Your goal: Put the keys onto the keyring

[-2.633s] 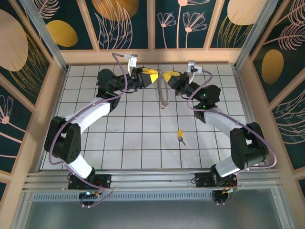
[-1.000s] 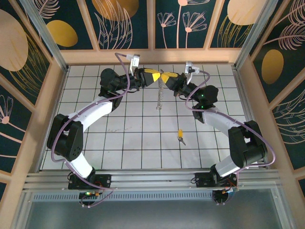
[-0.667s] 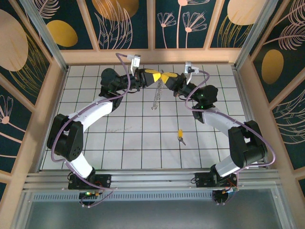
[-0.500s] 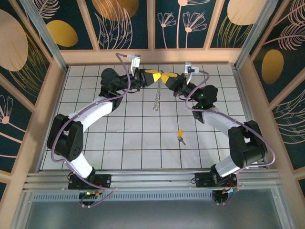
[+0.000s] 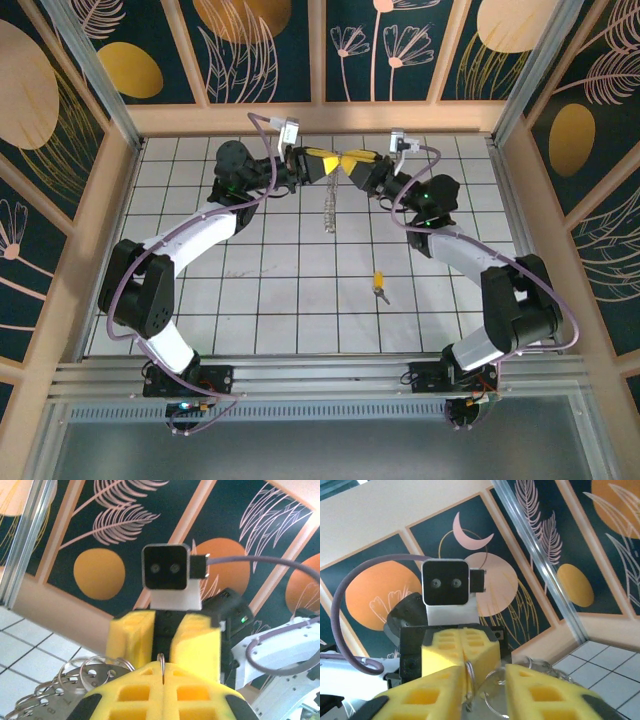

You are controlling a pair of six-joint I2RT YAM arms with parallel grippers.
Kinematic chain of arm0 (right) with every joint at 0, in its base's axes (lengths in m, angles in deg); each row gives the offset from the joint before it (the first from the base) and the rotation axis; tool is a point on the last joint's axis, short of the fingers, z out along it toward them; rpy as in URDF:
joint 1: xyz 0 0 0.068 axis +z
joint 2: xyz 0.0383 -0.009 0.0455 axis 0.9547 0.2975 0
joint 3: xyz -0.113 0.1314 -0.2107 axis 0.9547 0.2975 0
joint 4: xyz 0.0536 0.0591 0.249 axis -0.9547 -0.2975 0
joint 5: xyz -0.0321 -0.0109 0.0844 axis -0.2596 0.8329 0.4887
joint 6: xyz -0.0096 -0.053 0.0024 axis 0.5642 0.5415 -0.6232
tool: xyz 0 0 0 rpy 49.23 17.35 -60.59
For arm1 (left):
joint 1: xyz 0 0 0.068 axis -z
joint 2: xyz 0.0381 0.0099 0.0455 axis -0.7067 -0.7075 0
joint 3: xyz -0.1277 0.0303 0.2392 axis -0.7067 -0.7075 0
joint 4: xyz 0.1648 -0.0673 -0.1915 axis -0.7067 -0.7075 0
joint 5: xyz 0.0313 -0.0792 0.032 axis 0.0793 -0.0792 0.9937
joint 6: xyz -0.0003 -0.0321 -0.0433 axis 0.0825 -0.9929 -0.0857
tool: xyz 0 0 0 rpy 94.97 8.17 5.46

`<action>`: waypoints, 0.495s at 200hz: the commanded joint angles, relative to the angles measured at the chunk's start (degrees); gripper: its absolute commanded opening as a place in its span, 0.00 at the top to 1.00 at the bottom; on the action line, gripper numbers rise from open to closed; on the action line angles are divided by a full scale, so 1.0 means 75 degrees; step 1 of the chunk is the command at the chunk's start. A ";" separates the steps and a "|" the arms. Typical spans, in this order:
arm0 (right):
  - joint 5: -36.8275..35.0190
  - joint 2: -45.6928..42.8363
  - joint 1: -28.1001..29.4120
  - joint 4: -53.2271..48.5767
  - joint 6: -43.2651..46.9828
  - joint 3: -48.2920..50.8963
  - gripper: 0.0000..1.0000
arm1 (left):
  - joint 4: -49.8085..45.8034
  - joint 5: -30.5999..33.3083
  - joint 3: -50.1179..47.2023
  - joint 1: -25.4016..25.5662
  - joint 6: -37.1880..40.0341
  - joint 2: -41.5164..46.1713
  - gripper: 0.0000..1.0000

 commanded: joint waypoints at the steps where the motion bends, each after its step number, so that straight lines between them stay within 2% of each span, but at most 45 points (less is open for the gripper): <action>1: 0.0252 -0.0692 -0.0211 -0.0301 0.0348 0.0128 0.67 | -0.0838 -0.0091 0.0366 0.0047 0.0838 0.0273 1.00; 36: 0.0793 -0.1130 -0.0505 -0.1545 0.1026 0.0078 0.60 | -0.2241 -0.0294 0.0790 0.0016 0.1911 0.0331 1.00; 58: 0.1368 -0.1281 -0.0767 -0.2490 0.1581 -0.0163 0.57 | -0.3619 -0.0476 0.1252 0.0009 0.2854 0.0297 1.00; 84: 0.2093 -0.1324 -0.1019 -0.3392 0.2152 -0.0489 0.56 | -0.5067 -0.0888 0.1852 -0.0022 0.3852 0.0126 1.00; 99: 0.2451 -0.1263 -0.1065 -0.3892 0.2485 -0.0732 0.56 | -0.5495 -0.1136 0.2095 -0.0055 0.4124 0.0033 1.00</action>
